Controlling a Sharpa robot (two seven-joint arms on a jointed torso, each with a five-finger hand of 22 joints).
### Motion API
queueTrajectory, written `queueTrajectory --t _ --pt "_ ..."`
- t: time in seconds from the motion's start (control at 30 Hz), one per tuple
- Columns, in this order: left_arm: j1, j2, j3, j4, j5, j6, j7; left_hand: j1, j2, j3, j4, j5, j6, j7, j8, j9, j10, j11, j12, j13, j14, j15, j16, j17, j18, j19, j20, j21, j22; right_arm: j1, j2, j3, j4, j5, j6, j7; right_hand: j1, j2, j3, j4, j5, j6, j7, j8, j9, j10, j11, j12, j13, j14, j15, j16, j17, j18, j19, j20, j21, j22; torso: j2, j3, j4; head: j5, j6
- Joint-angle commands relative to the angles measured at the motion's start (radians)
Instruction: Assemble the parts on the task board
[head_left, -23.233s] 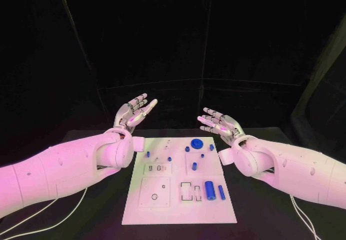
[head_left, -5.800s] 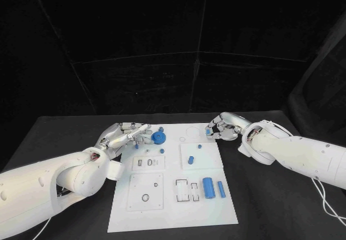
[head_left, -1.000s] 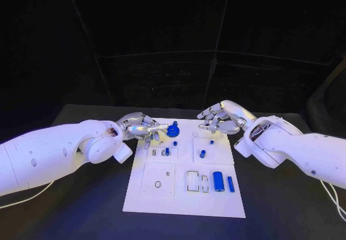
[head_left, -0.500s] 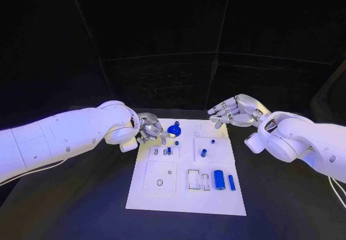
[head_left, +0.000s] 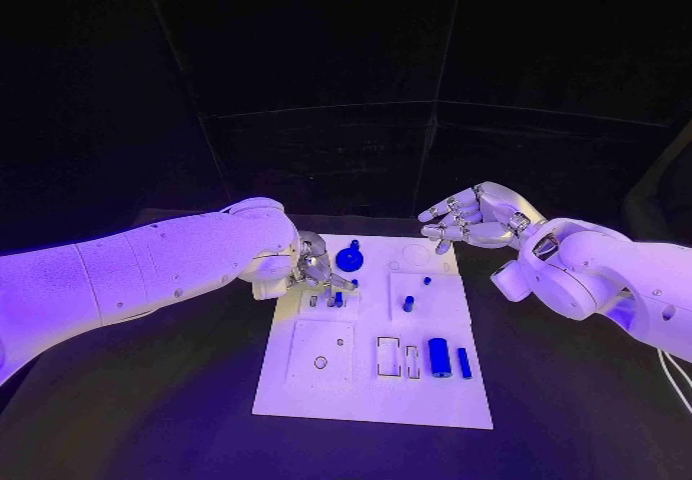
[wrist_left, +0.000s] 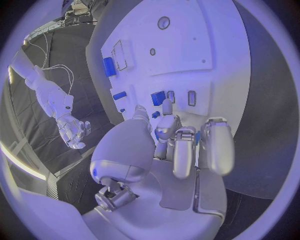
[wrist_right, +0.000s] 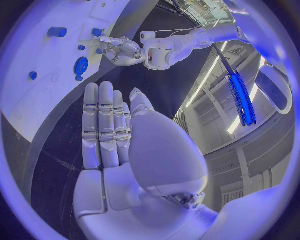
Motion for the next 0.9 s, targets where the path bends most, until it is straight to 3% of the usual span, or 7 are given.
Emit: queueTrajectory --t 0.03,0.4,0.9 --pt "0.003 0.016 -0.001 -0.013 -0.032 0.060 -0.045 0.001 0.013 -0.005 0.000 -0.005 -0.007 0.001 0.006 0.004 0.003 -0.001 0.004 0.001 0.104 -0.008 0.003 0.263 -0.010 0.007 0.003 0.007 0.001 0.003 0.002 0.000 0.001 0.001 -0.028 0.014 -0.008 -0.001 -0.010 0.000 0.009 -0.003 -0.002 -0.003 -0.001 0.005 0.000 0.006 0.006 0.007 0.001 0.005 0.006 0.003 0.007 0.000 0.006 0.002 0.002 -0.0012 -0.0010 0.002 -0.005" --pt "0.003 0.050 -0.002 -0.036 -0.044 0.101 -0.062 0.019 0.022 -0.008 -0.003 -0.005 -0.021 0.002 0.019 0.021 -0.003 0.000 0.001 -0.002 0.104 -0.008 0.003 0.263 -0.010 0.008 0.003 0.008 0.004 0.003 0.007 0.000 -0.002 -0.018 -0.026 0.001 -0.011 0.002 -0.014 -0.003 0.017 -0.009 -0.001 -0.004 -0.001 -0.007 0.002 0.014 0.017 -0.001 0.002 0.008 0.016 0.002 0.006 0.000 0.005 0.002 0.001 -0.0015 0.0009 0.000 -0.012" --pt "0.003 0.061 -0.002 -0.037 -0.051 0.097 -0.061 0.090 0.047 0.031 -0.016 -0.003 -0.046 0.002 0.048 0.059 -0.005 0.001 0.000 0.001 0.104 -0.007 0.003 0.263 -0.011 0.008 0.004 0.012 0.013 0.003 0.019 0.000 -0.017 -0.026 -0.022 -0.009 -0.010 0.007 -0.018 -0.006 0.023 -0.015 0.002 -0.004 -0.001 -0.023 0.005 0.021 0.030 -0.013 0.005 0.009 0.028 0.001 0.000 0.002 0.000 0.000 0.001 -0.0012 0.0022 -0.003 -0.019"
